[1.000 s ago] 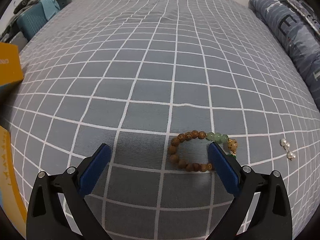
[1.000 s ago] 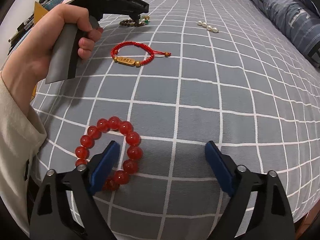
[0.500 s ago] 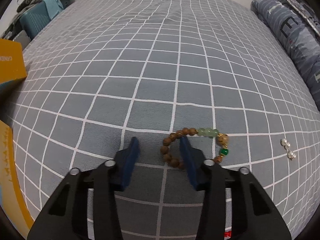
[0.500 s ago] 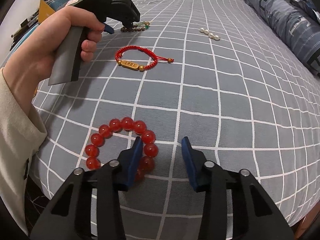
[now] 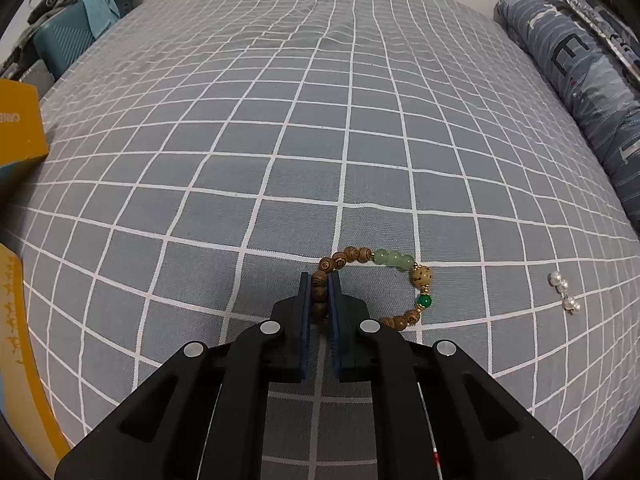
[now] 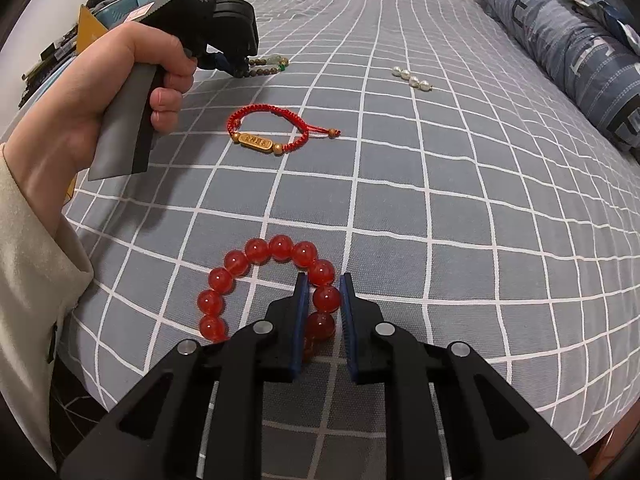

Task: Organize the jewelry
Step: 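Grasp wooden-green bead bracelet with left tool while right tool grasps red bead bracelet, then lift both held bracelets and carry them over the white box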

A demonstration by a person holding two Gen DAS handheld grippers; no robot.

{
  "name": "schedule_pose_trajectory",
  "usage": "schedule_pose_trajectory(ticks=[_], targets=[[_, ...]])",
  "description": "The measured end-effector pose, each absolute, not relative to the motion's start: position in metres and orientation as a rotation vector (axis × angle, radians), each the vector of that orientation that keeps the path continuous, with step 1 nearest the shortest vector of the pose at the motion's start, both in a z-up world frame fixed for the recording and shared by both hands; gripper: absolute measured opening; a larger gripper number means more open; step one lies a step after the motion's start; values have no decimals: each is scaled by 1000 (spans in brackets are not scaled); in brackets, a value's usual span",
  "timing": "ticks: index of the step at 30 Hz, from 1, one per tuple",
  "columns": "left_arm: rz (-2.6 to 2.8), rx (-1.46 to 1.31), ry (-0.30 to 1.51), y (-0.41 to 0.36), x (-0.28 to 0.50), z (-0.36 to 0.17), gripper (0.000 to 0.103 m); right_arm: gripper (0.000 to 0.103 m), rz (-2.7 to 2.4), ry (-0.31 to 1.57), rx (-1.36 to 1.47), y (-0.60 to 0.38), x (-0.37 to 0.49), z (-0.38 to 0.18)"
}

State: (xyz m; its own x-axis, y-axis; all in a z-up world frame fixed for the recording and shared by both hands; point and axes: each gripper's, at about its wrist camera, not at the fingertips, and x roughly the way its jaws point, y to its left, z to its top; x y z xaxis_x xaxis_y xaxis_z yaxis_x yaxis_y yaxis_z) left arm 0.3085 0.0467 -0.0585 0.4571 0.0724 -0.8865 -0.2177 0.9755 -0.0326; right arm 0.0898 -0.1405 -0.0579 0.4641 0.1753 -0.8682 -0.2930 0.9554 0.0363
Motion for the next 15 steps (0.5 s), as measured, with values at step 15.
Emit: schedule_pose_trajectory(ticks=[15], targets=[[118,-205,1021,44,286,-24,7,14,300,962,-37,-151,80,-33]])
